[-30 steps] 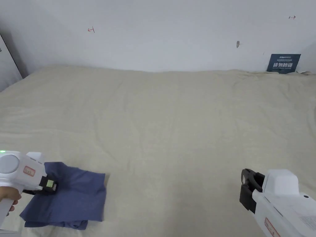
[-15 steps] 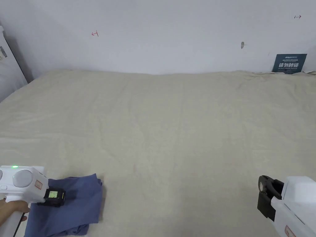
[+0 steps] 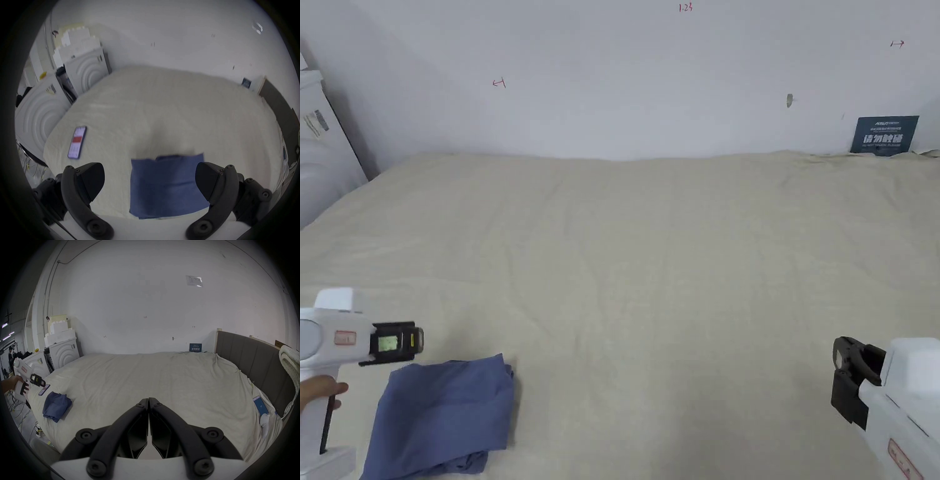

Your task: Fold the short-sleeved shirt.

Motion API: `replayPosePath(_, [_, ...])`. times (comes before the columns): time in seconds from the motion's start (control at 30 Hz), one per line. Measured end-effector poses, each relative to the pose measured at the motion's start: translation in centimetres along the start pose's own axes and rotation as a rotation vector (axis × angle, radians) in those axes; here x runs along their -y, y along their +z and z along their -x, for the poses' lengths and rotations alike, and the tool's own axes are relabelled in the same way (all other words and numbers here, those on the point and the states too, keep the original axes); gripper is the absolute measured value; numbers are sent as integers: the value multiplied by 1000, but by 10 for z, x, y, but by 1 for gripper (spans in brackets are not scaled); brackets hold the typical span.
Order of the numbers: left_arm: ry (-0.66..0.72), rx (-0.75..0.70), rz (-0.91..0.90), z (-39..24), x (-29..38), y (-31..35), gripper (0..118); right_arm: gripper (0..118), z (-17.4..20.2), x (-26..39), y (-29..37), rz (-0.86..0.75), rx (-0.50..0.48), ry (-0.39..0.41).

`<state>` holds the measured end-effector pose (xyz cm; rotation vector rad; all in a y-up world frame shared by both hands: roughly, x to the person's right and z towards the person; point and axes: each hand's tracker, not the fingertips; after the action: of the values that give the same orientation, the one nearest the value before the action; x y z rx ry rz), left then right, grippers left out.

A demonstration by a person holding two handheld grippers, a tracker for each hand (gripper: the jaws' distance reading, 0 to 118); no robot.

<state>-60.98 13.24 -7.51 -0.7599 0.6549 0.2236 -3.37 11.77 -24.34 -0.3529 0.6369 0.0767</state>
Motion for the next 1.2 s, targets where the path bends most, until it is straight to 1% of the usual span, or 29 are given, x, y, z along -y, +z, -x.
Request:
replayPosePath(0.1, [-7, 11, -114, -12, -19, 37, 113, 1, -3, -10, 5, -31, -1, 4])
replayPosePath(0.17, [-30, -3, -202, -24, -25, 59, 109, 1, -6, -17, 7, -57, 1, 13])
replayPosePath(0.23, [-36, 0, -281, -32, -27, 71, 107, 1, -7, -26, 11, -89, 5, 25])
replayPosePath(0.3, [-34, 9, -358, -47, -26, 88, 100, 1, -9, -33, 13, -115, 9, 35])
replayPosePath(0.33, [-40, 13, -403, -59, -22, 99, 95, 1, -10, -37, 14, -129, 11, 40])
replayPosePath(0.37, [-54, 7, -435, -68, -19, 107, 88, 1, -11, -40, 15, -140, 16, 46])
replayPosePath(0.43, [-87, -9, -507, -90, -11, 118, 79, 1, -11, -47, 18, -169, 27, 59])
replayPosePath(0.5, [-75, 6, -575, -106, -2, 117, 67, 1, -12, -52, 21, -197, 36, 68])
replayPosePath(0.53, [-67, 22, -603, -115, 3, 120, 57, 1, -11, -55, 24, -205, 44, 71])
replayPosePath(0.57, [-58, 38, -623, -124, 7, 122, 41, 1, -10, -57, 26, -217, 51, 74])
replayPosePath(0.6, [-56, 43, -646, -139, 13, 128, 33, 1, -10, -58, 28, -228, 57, 77])
replayPosePath(0.63, [-51, 44, -669, -151, 18, 132, 29, 1, -11, -58, 29, -235, 64, 76])
replayPosePath(0.67, [-45, 45, -696, -161, 24, 132, 29, 1, -12, -57, 29, -245, 68, 77])
replayPosePath(0.7, [-52, 54, -714, -170, 29, 133, 20, 1, -13, -56, 30, -254, 76, 79])
replayPosePath(0.77, [-62, 87, -728, -181, 37, 122, 15, 1, -15, -54, 32, -266, 85, 81])
replayPosePath(0.87, [-87, 106, -754, -209, 52, 124, 3, 1, -16, -47, 34, -289, 102, 80])
replayPosePath(0.97, [-92, 127, -779, -229, 67, 123, 0, 1, -17, -40, 35, -316, 126, 78])
replayPosePath(1.1, [-143, 119, -830, -252, 84, 121, 0, 1, -17, -31, 37, -339, 147, 74])
replayPosePath(1.2, [-136, 148, -840, -262, 90, 118, 0, 1, -18, -27, 37, -340, 158, 78])
